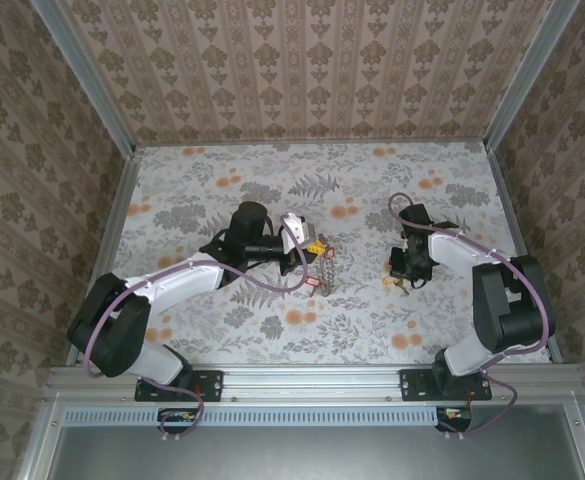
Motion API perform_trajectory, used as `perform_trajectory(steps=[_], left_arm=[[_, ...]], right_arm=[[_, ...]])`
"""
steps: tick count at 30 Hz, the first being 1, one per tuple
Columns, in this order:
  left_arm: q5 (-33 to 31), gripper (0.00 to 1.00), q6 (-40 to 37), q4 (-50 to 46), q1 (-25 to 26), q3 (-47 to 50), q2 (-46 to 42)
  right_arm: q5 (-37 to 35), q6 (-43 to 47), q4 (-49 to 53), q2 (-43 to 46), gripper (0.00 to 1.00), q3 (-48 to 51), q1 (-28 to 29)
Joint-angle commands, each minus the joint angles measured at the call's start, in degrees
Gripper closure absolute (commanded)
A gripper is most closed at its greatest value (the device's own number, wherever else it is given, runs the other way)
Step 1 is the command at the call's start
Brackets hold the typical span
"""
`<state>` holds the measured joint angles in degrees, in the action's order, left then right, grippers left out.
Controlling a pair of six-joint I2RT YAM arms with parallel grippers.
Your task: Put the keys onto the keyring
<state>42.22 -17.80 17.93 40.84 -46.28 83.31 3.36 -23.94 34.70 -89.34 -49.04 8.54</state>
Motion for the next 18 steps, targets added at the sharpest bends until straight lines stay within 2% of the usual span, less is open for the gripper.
perform_trajectory(steps=[1,18], left_arm=[[1.7,1.0,-1.1,0.4,0.2,-2.4,-0.2],[1.8,1.0,-1.2,0.5,0.2,-2.3,-0.3]], right_arm=[[-1.2,0.2,1.1,-1.1,0.84,-1.6,0.3],[-1.8,0.3,1.5,-0.8,0.91,-1.8,0.3]])
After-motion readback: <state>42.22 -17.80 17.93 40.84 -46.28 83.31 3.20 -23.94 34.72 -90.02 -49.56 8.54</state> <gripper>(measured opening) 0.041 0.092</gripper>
